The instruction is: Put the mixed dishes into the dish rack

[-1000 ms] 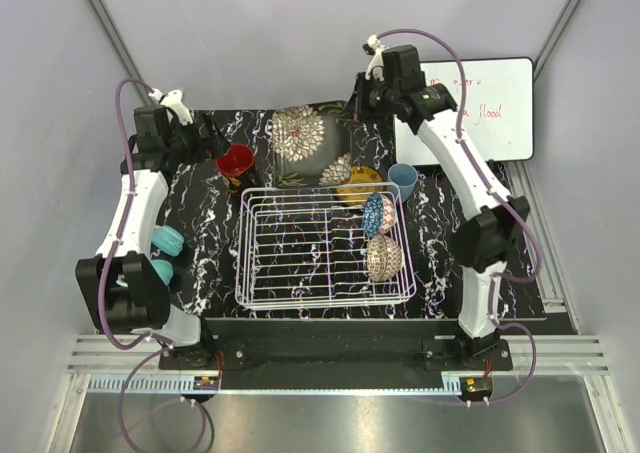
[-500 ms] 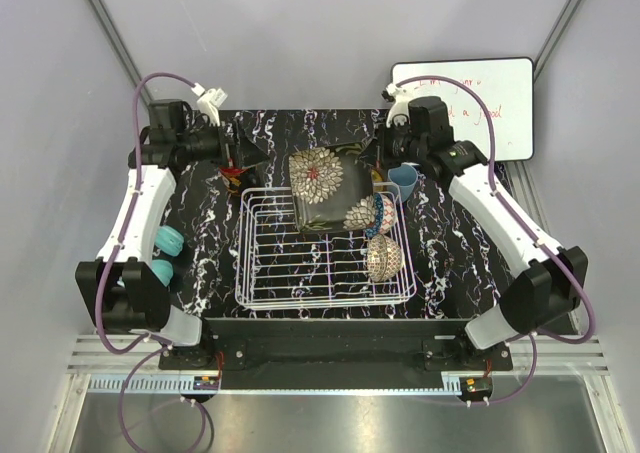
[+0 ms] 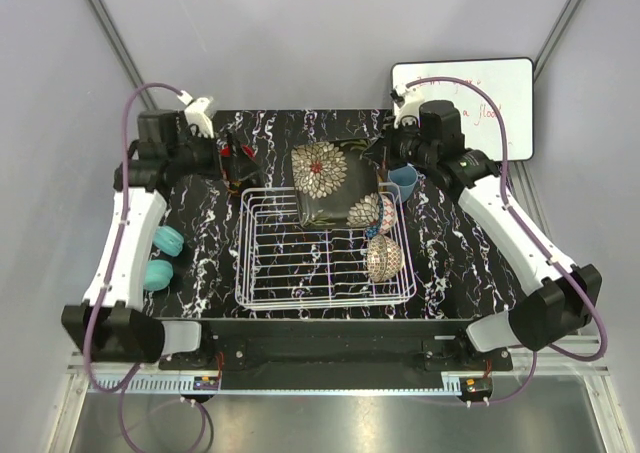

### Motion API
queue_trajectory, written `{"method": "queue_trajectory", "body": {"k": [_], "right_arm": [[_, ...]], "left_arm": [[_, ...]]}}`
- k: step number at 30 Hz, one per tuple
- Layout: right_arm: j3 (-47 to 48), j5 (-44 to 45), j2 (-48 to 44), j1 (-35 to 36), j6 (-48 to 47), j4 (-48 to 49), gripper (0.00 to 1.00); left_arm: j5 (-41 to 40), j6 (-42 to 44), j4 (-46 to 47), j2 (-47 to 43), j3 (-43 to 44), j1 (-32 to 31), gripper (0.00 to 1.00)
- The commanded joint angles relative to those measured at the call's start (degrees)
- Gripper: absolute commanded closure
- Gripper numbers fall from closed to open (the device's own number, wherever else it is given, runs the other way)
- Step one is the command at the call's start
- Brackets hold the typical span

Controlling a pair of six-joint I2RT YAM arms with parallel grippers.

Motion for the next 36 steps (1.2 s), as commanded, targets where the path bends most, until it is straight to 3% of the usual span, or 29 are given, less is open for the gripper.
{"method": "queue_trajectory", "body": {"k": [1, 4, 7, 9, 12, 14, 17, 19, 20, 23, 27, 33, 36], "right_arm": [[1.63, -1.49, -5.79, -0.41, 2.28, 8.46, 1.0], [0.31, -1.84, -8.16, -0.67, 2.64, 8.28, 1.0], [-1.27, -2.63, -10.27, -0.76, 2.9, 8.37, 1.0], [-2.15, -3.33, -11.41, -0.76, 2.55, 8.28, 1.0], [-3.21, -2.72, -12.21, -0.68, 2.11, 8.37, 1.0], [-3.64, -2.8, -12.48, -0.76, 1.85, 8.55, 1.0], [-4.87, -2.54, -12.74, -0.68, 1.23, 9.95, 1.0], [-6.19, -2.89, -12.74, -0.76, 0.44, 11.44, 1.0], [-6.8, -2.89, -13.09, -0.76, -0.26, 12.23, 1.0], [-10.49, -2.46, -14.4, -0.76, -2.02, 18.27, 1.0], [-17.43, -1.58, -16.78, -0.67, -3.51, 30.23, 1.0], [-22.45, -2.63, -16.7, -0.67, -5.18, 38.6, 1.0], [-23.24, -3.15, -15.64, -0.67, -6.15, 40.8, 1.0]], "left_arm": [[-35.16, 17.1, -2.19, -14.36, -4.8, -14.4, 0.01], [-40.64, 21.36, 0.72, -25.28, -9.47, -15.74, 0.01], [-46.1, 20.07, -5.3, -28.46, -8.53, -15.74, 0.01], [-44.8, 15.78, -12.16, -28.46, -4.66, -15.74, 0.01], [-38.13, 13.56, -14.39, -28.55, -3.41, -15.74, 0.01], [-29.38, 14.61, -16.58, -27.68, -2.01, -15.74, 0.01], [-25.63, 14.44, -17.48, -23.9, -3.67, -15.74, 0.01], [-27.12, 13.21, -15.38, -19.6, -6.03, -15.83, 0.01], [-31.91, 11.55, -13.88, -17.41, -6.4, -16.18, 0.01], [-39.49, 6.8, -4.75, -18.43, -10.6, -16.53, 0.01], [-38.81, 6.44, 4.84, -20.73, -17.11, -17.58, 0.01], [-41.71, -2.52, -1.27, -12.39, -8.9, -19.35, 0.01], [-37.5, -2.26, -3.59, -10.0, -5.7, -19.35, 0.01]]}}
